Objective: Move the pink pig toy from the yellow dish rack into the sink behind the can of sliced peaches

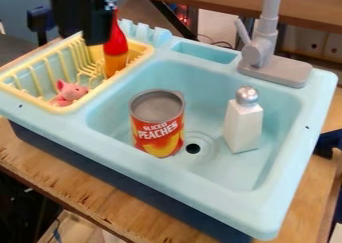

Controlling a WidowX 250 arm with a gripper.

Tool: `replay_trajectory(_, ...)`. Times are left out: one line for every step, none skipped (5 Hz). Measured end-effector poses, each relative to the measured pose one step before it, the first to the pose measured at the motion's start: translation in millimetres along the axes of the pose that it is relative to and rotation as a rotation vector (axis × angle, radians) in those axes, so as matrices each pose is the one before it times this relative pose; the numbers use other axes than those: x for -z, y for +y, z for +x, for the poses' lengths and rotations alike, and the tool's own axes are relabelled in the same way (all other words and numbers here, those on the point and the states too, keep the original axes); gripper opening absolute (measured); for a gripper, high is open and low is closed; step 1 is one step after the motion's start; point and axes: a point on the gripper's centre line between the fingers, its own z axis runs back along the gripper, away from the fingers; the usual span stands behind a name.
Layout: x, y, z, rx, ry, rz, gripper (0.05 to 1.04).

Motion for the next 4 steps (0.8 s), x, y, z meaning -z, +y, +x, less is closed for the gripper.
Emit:
replay_trajectory(15.97,22.34,-10.52,-0.0761,0.0056,0.0237,1.002)
replay_trajectory(5.82,15.89,-5.77,-0.0673,0.0158,0.0693,1.002)
replay_trajectory(19.11,8.99,-2.04,-0.0639,-0.0184,0.0091,1.002)
replay_trajectory(14.96,3.96,4.89,-0.0774,-0.0639,-0.0294,1.002)
